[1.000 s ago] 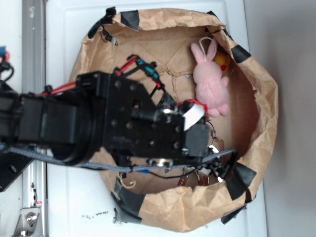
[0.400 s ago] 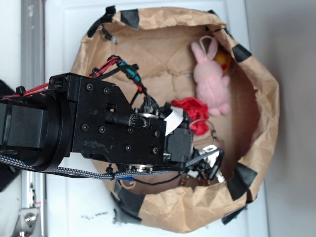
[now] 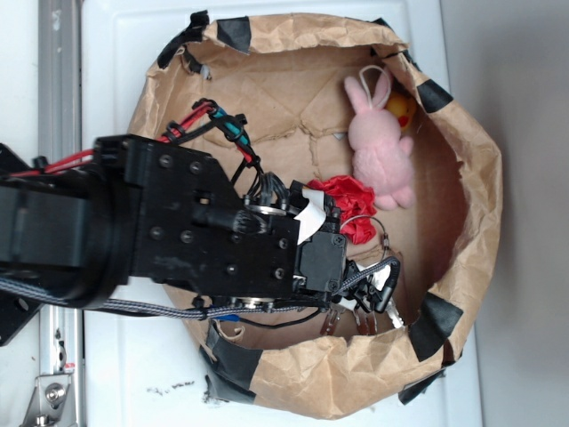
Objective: Grab the silver keys.
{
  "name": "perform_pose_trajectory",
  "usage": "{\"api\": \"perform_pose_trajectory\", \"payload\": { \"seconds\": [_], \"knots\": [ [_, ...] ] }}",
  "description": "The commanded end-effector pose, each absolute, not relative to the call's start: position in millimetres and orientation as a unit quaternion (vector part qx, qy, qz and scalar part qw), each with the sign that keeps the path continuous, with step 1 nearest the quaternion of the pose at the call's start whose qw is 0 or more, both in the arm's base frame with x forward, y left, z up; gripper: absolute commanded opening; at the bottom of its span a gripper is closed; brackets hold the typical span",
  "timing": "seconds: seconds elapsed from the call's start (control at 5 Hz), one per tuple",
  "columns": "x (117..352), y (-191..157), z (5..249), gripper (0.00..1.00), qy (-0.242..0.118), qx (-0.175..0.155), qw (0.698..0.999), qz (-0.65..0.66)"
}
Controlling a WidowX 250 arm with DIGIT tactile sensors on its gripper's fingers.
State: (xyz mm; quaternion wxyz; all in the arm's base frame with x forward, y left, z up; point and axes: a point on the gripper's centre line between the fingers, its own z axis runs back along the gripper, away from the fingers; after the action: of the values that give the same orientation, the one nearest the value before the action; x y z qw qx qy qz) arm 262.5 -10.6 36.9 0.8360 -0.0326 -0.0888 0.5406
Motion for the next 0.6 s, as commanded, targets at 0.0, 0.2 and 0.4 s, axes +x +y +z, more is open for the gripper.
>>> {"api": "perform_pose_trajectory", "payload": {
  "seconds": [0.0,0.2,0.4],
  "knots": [
    [273,-19,36,1.00,-0.129,-0.046,0.821,0.554],
    [271,-26,23,1.00,-0.141,-0.040,0.820,0.553],
    [275,-25,18,1.00,-0.144,-0.034,0.822,0.551]
  ]
}}
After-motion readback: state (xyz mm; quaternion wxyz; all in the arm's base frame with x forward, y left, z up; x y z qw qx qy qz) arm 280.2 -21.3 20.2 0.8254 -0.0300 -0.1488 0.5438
